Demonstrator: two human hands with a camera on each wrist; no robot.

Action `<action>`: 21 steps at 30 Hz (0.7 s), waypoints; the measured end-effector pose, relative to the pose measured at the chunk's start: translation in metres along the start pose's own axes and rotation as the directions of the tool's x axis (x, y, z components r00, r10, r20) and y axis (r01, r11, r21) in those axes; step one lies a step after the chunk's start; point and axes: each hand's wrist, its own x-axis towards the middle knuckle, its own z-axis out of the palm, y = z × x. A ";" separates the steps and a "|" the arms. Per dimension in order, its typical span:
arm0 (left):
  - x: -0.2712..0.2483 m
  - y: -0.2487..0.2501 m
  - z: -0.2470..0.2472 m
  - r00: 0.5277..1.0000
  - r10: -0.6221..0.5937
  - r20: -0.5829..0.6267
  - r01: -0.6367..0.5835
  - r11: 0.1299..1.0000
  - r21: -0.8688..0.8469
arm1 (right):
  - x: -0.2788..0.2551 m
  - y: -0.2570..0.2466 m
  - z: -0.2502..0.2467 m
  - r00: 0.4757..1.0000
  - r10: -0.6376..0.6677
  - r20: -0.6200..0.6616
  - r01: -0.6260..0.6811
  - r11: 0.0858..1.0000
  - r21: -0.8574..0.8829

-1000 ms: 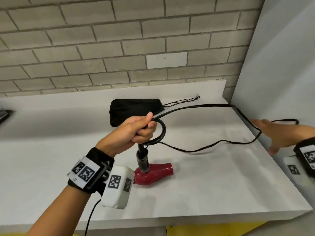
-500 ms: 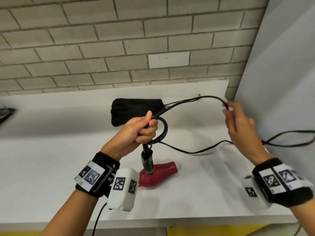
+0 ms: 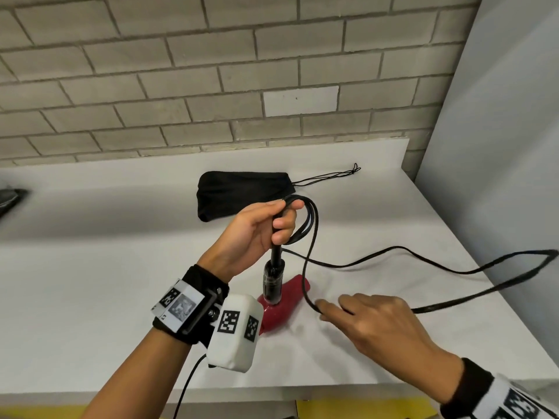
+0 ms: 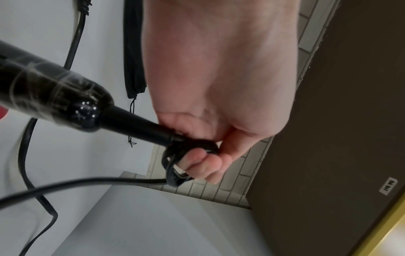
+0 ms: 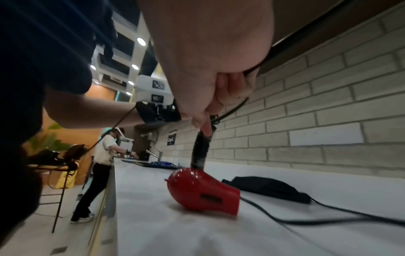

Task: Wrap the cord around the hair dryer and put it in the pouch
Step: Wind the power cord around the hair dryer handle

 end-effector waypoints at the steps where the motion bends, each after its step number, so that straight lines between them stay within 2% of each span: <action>1: 0.000 -0.001 0.002 1.000 -0.007 0.006 0.007 1.000 0.003 | 0.006 -0.001 -0.004 0.999 -0.031 0.011 0.031 1.000 -0.001; 4: -0.001 -0.002 0.009 0.999 -0.031 0.040 0.029 0.998 0.049 | 0.027 -0.001 -0.019 0.995 -0.096 0.031 0.095 0.995 0.026; 10: -0.002 -0.001 0.016 0.990 -0.096 0.102 0.082 0.988 0.130 | 0.061 0.008 -0.051 0.985 -0.120 -0.126 0.128 0.990 0.052; 13: -0.005 -0.001 0.021 0.981 -0.140 0.136 0.114 0.976 0.183 | 0.073 0.014 -0.062 0.976 -0.074 -0.206 0.097 0.990 0.105; 16: -0.006 -0.001 0.027 0.969 -0.135 0.207 0.057 0.936 0.347 | 0.085 0.028 -0.070 0.971 0.002 -0.238 0.028 0.992 0.123; 18: -0.008 -0.002 0.027 0.966 -0.138 0.220 0.045 0.923 0.382 | 0.091 0.039 -0.069 0.974 0.089 -0.207 -0.047 0.979 0.196; 21: -0.011 -0.004 0.026 0.972 -0.083 0.219 0.004 0.940 0.341 | 0.095 0.057 -0.057 0.968 0.224 -0.116 -0.170 0.919 0.355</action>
